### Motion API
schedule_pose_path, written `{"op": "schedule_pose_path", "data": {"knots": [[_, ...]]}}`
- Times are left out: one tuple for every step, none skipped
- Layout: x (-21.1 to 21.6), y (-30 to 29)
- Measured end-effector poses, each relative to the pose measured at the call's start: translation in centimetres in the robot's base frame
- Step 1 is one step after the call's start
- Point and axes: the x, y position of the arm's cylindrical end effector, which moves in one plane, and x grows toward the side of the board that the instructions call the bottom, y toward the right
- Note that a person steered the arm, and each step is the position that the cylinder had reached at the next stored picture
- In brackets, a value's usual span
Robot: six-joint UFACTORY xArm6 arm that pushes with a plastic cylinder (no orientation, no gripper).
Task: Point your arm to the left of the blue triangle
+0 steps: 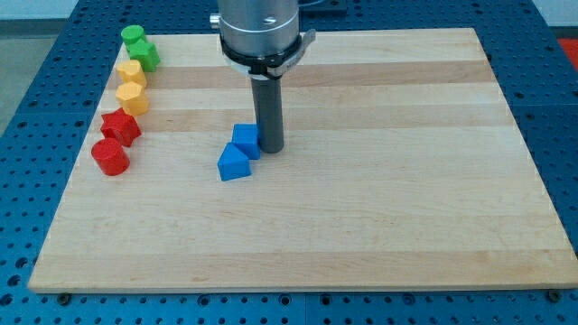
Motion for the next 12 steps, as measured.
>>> {"op": "schedule_pose_path", "data": {"knots": [[-0.3, -0.1], [-3.2, 0.0], [-7.3, -0.7], [-11.8, -3.0], [-16.2, -6.3], [-20.6, -10.9], [-24.6, -15.3], [-24.5, -15.4], [-24.5, -15.3], [-24.4, -14.1], [-24.1, -11.6], [-20.7, -9.2]]}}
